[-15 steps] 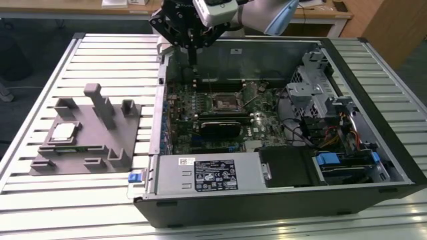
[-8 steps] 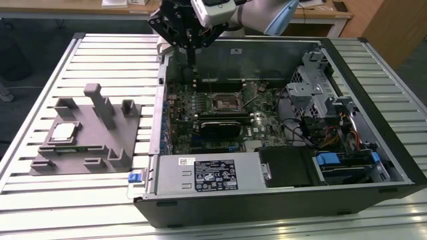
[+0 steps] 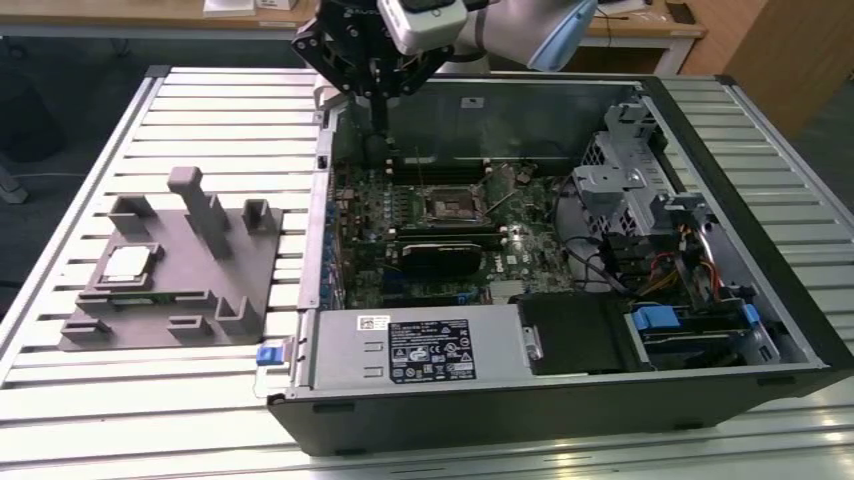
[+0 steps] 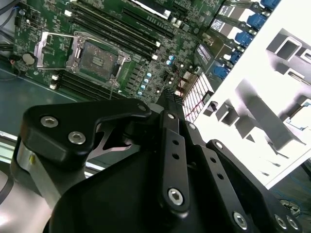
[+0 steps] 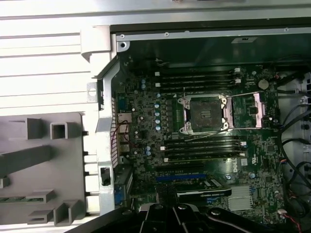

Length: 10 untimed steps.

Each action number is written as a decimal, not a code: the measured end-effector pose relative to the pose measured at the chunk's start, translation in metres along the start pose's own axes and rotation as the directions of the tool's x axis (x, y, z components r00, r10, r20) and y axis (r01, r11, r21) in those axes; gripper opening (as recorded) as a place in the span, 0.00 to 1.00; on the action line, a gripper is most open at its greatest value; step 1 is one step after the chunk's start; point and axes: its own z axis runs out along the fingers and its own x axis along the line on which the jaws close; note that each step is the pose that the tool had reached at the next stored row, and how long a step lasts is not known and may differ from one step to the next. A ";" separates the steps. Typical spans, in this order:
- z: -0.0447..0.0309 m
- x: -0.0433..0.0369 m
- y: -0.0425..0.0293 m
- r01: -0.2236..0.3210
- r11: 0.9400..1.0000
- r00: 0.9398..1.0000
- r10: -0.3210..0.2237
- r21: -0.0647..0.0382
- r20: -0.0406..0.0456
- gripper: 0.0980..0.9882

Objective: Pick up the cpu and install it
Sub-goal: 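Reach for the cpu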

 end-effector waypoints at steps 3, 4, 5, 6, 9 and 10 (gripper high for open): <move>0.0001 0.0009 -0.0001 0.000 1.000 1.000 0.000 0.000 0.000 0.01; 0.0001 0.0012 -0.0001 0.000 1.000 1.000 0.000 0.000 0.000 0.01; 0.0002 0.0014 -0.0001 0.000 1.000 1.000 0.000 0.000 0.000 0.01; 0.0003 0.0017 -0.0001 0.000 1.000 1.000 0.000 0.000 0.000 0.01; 0.0005 0.0030 -0.0003 0.000 1.000 1.000 0.000 0.000 0.000 0.01; 0.0005 0.0035 -0.0003 0.000 1.000 1.000 0.000 0.000 0.000 0.01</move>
